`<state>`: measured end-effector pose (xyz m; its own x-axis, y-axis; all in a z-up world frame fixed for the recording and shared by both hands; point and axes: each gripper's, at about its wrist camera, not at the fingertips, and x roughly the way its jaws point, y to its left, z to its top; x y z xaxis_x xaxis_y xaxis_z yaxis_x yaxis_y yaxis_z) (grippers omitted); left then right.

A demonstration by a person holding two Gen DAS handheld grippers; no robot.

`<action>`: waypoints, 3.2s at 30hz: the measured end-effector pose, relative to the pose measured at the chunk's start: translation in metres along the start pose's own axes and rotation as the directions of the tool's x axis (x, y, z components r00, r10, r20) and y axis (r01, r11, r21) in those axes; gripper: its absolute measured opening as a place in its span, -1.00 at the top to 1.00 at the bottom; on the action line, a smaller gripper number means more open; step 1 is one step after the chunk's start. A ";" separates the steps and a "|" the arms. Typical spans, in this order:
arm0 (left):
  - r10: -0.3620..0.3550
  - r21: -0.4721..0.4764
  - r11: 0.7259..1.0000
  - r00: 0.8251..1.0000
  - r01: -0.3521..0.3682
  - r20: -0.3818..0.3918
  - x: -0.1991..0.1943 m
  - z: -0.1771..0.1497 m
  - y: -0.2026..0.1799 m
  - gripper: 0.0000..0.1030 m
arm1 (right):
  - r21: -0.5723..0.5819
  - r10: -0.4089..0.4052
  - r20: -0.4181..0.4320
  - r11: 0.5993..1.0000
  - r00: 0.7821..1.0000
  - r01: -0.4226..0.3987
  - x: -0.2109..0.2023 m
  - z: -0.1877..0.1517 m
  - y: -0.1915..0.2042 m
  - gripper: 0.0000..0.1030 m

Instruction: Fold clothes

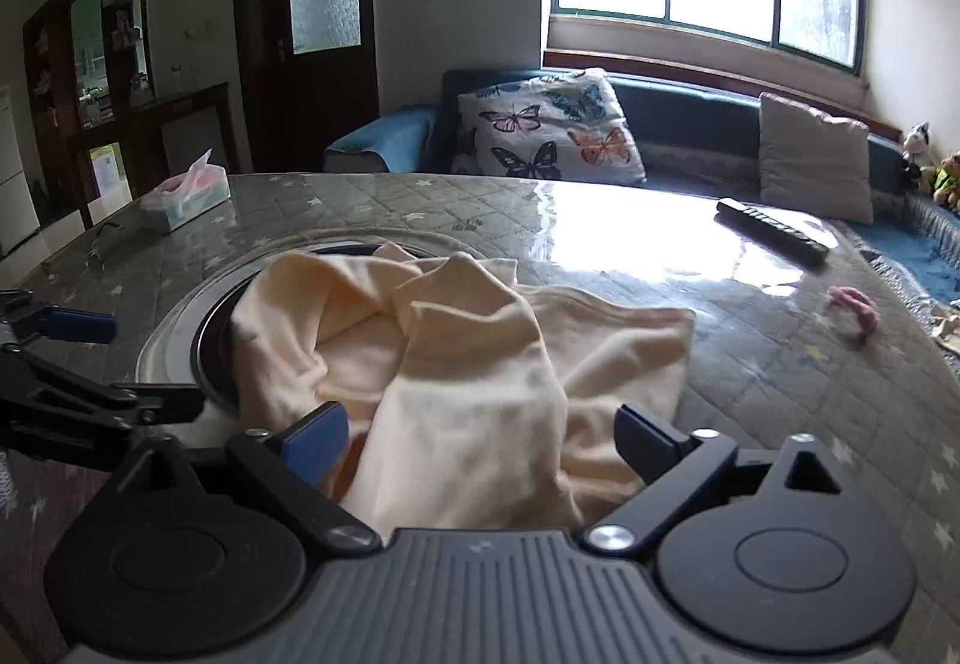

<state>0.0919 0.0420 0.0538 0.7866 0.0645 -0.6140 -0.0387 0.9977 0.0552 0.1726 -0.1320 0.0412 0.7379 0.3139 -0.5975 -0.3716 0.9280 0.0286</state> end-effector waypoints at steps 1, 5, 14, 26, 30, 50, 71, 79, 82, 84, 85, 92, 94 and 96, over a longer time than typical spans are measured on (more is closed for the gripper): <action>0.004 -0.002 1.000 1.000 -0.004 0.003 0.003 0.005 0.002 -0.82 | -0.004 0.004 -0.004 1.000 1.000 -0.004 0.006 0.004 0.000 -0.70; 0.007 0.014 1.000 1.000 -0.007 0.010 0.015 0.023 0.006 -0.68 | -0.042 0.029 -0.025 0.999 0.999 -0.030 0.035 0.021 0.007 -0.47; -0.035 0.076 0.996 0.999 0.036 -0.013 0.059 0.052 -0.005 -0.59 | -0.115 0.038 -0.072 0.992 0.997 -0.046 0.094 0.039 0.023 -0.09; -0.112 0.109 0.986 0.988 0.124 -0.106 0.111 0.057 -0.018 0.74 | 0.005 0.010 -0.076 1.000 0.997 -0.010 0.089 0.037 -0.019 0.94; -0.094 0.086 0.991 0.991 0.102 -0.094 0.106 0.050 -0.010 0.89 | -0.050 0.047 -0.059 0.998 0.997 -0.050 0.081 0.038 -0.011 0.74; -0.101 0.152 0.982 0.990 0.115 -0.095 0.109 0.054 -0.019 0.89 | -0.047 -0.001 -0.025 0.999 1.000 0.000 0.081 0.037 -0.004 0.92; 0.045 -0.162 0.985 0.996 -0.057 -0.074 -0.019 -0.050 0.086 0.81 | 0.319 -0.340 0.006 0.892 0.940 0.321 -0.093 -0.066 -0.143 0.94; 0.036 -0.064 0.997 0.999 -0.038 -0.027 -0.048 -0.060 0.077 0.23 | 0.280 -0.281 -0.018 0.920 0.960 0.274 -0.091 -0.084 -0.138 0.25; -0.032 -0.006 0.999 0.999 0.032 0.006 -0.063 -0.060 0.063 0.13 | 0.185 -0.255 -0.025 0.949 0.967 0.255 -0.075 -0.079 -0.117 0.04; -0.100 0.035 0.994 0.995 0.100 0.015 -0.068 -0.062 0.051 0.13 | 0.125 -0.243 -0.052 0.961 0.969 0.247 -0.059 -0.074 -0.104 -0.20; -0.129 0.052 0.990 0.992 0.128 0.014 -0.068 -0.062 0.045 0.13 | 0.097 -0.250 -0.064 0.962 0.966 0.255 -0.051 -0.074 -0.100 -0.24; -0.223 0.115 0.968 0.974 0.225 -0.030 -0.051 -0.063 0.008 0.13 | 0.053 -0.418 -0.062 0.905 0.906 0.421 -0.040 -0.074 -0.104 -0.24; -0.245 0.123 0.961 0.969 0.247 -0.037 -0.045 -0.062 0.000 0.13 | 0.131 -0.462 -0.039 0.876 0.886 0.463 -0.058 -0.075 -0.118 -0.25; -0.263 0.129 0.955 0.964 0.267 -0.047 -0.040 -0.061 -0.006 0.13 | 0.205 -0.508 -0.033 0.839 0.861 0.503 -0.075 -0.077 -0.131 -0.25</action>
<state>0.0233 0.0350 0.0296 0.7390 -0.1993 -0.6435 0.2525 0.9675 -0.0096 0.1224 -0.2923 0.0206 0.8051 -0.2080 -0.5554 0.1748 0.9781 -0.1129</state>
